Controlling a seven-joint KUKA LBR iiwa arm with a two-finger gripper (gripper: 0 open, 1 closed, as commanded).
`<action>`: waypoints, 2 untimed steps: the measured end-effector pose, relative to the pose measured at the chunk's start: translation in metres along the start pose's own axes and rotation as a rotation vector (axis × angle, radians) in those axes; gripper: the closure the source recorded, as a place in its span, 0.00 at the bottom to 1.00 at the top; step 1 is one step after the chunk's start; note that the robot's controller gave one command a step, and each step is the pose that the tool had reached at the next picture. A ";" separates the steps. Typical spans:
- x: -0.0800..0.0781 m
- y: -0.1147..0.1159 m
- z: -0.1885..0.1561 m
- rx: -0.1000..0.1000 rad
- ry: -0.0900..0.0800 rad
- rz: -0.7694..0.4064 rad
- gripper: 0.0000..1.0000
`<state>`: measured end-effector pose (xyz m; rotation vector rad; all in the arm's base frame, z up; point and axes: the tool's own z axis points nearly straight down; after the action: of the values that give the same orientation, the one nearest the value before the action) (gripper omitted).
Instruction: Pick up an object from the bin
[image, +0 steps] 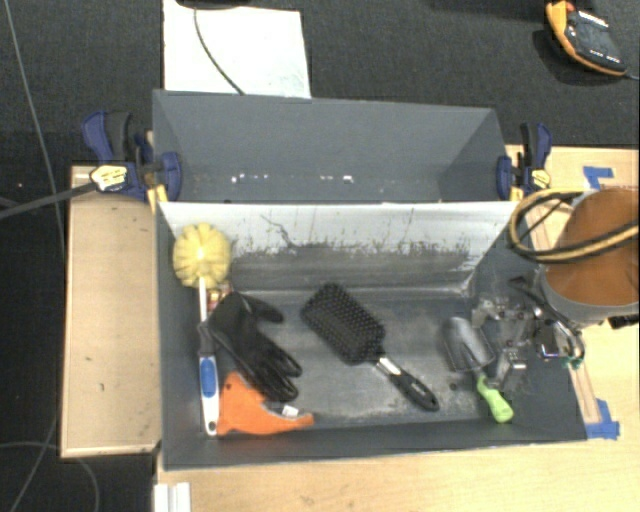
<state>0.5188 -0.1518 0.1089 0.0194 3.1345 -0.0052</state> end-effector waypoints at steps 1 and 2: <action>-0.006 0.003 -0.014 -0.001 -0.008 -0.166 0.00; 0.029 0.003 -0.068 0.001 -0.007 -0.026 0.00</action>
Offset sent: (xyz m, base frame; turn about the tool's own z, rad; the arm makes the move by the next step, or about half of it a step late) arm -0.0308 0.0038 0.0656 -0.0267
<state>0.4891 -0.1486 0.1769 -0.0213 3.1271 -0.0075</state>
